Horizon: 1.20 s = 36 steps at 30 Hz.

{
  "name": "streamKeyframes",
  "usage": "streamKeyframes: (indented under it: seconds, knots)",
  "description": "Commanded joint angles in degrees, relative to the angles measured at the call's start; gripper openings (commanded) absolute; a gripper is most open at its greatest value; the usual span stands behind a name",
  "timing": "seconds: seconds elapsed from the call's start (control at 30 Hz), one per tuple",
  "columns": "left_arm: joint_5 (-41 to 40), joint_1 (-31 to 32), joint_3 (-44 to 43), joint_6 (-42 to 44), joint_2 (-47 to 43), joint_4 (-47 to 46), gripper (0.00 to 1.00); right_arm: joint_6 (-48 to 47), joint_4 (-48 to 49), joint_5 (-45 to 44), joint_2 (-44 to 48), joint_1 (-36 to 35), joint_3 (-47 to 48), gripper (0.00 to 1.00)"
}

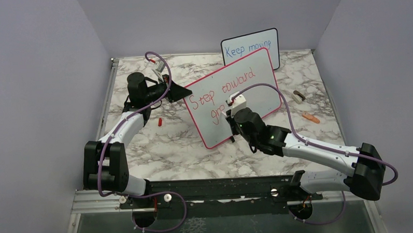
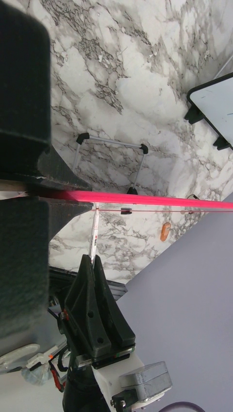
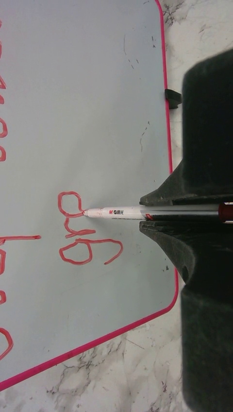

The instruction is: Write a sentence on the whiteboard

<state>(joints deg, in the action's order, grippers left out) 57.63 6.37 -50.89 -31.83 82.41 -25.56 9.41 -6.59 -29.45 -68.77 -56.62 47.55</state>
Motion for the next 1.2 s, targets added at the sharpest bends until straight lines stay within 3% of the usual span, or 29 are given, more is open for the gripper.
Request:
streamKeyframes:
  seconds: [0.0,0.53,1.17]
  knots:
    - [1.3,-0.2,-0.3,1.3,0.9,3.1,0.00,-0.2,-3.1,-2.1,0.2,0.3,-1.2,0.00]
    - [1.5,-0.1,-0.3,1.3,0.9,3.2,0.00,-0.6,-1.4,-5.1,1.3,0.6,-2.0,0.00]
    - [1.5,-0.2,-0.4,1.2,1.4,3.2,0.00,-3.1,3.9,1.5,5.0,4.3,-2.1,0.00]
